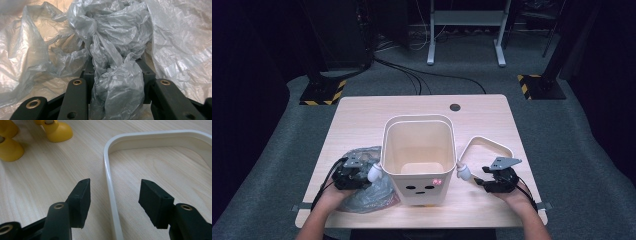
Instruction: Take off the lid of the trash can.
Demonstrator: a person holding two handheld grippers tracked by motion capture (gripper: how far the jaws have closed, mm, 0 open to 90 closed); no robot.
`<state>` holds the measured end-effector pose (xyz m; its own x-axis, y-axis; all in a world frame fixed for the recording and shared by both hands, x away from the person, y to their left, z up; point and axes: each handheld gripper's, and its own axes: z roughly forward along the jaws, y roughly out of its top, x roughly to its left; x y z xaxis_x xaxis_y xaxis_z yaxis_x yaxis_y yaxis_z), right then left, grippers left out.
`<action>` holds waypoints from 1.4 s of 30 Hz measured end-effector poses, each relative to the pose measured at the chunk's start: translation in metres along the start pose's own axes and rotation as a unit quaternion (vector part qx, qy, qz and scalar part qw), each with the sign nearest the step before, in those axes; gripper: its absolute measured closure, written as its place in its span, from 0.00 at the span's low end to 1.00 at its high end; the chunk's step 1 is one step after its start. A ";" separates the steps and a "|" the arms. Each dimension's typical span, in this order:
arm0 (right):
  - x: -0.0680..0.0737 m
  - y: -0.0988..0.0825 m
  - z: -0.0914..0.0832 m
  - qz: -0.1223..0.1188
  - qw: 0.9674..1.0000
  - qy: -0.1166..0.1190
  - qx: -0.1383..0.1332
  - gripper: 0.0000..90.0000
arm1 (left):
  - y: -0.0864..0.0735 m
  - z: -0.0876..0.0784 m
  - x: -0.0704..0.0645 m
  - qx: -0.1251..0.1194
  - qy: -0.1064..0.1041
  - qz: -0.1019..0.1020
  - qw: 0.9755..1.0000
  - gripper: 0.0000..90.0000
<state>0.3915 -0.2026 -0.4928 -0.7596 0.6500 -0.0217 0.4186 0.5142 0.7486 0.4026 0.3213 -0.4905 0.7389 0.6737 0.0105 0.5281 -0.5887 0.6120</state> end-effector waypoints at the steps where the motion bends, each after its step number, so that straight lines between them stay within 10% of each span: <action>1: 0.000 0.000 0.000 0.000 1.000 0.000 0.000 0.46 | -0.001 -0.001 0.001 -0.002 0.000 -0.002 1.000 0.69; 16: 0.001 0.001 -0.001 0.002 1.000 -0.004 -0.008 0.44 | -0.001 -0.017 0.026 -0.014 0.000 -0.050 0.999 0.68; 42: 0.000 0.000 -0.004 0.004 1.000 -0.005 -0.013 0.44 | 0.030 -0.041 0.034 -0.006 0.003 -0.024 1.000 0.69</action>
<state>0.3894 -0.2042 -0.4899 -0.7510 0.6599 -0.0233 0.4109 0.4948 0.7657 0.4269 0.3445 -0.4394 0.7095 0.7046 -0.0146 0.5588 -0.5499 0.6208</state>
